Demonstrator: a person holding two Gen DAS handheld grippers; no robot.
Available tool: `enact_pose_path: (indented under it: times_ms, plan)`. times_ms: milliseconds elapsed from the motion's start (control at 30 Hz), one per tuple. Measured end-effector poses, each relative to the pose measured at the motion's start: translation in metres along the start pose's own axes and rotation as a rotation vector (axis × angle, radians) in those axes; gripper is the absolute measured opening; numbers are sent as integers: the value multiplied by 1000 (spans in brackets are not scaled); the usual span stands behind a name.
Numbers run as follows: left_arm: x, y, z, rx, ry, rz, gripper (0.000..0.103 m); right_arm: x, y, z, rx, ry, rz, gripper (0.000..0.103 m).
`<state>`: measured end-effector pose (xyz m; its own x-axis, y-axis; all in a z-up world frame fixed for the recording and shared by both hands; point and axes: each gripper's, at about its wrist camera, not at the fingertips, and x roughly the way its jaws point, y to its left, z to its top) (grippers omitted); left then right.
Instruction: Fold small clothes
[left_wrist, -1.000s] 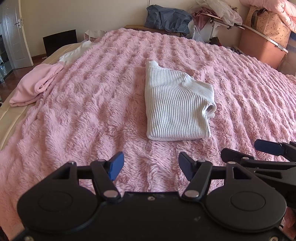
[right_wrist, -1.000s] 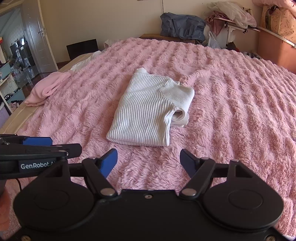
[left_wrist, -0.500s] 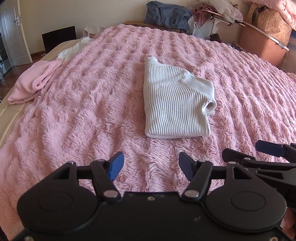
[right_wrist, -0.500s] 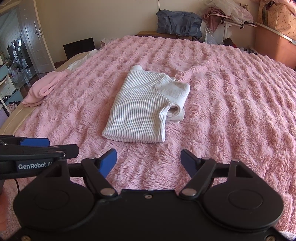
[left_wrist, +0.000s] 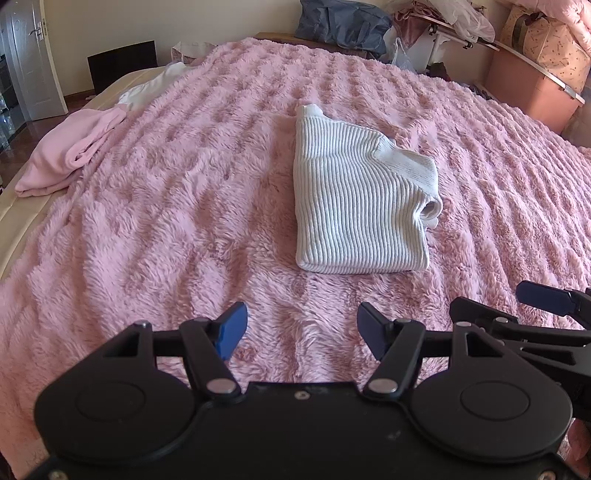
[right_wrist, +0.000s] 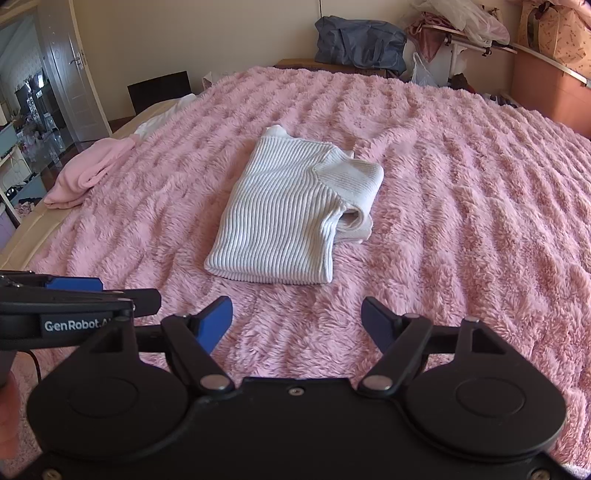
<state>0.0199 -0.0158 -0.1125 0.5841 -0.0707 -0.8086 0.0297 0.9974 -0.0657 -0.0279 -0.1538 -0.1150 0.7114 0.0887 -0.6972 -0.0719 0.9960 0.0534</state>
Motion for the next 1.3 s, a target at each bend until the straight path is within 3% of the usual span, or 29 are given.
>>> enact_pose_path:
  times_ms: [667, 1300]
  plan:
    - [-10, -2, 33, 4, -10, 5, 70, -4, 5, 37, -10, -11, 3, 79]
    - [-7, -2, 31, 11, 0, 6, 70, -2, 3, 38, -8, -3, 0, 79]
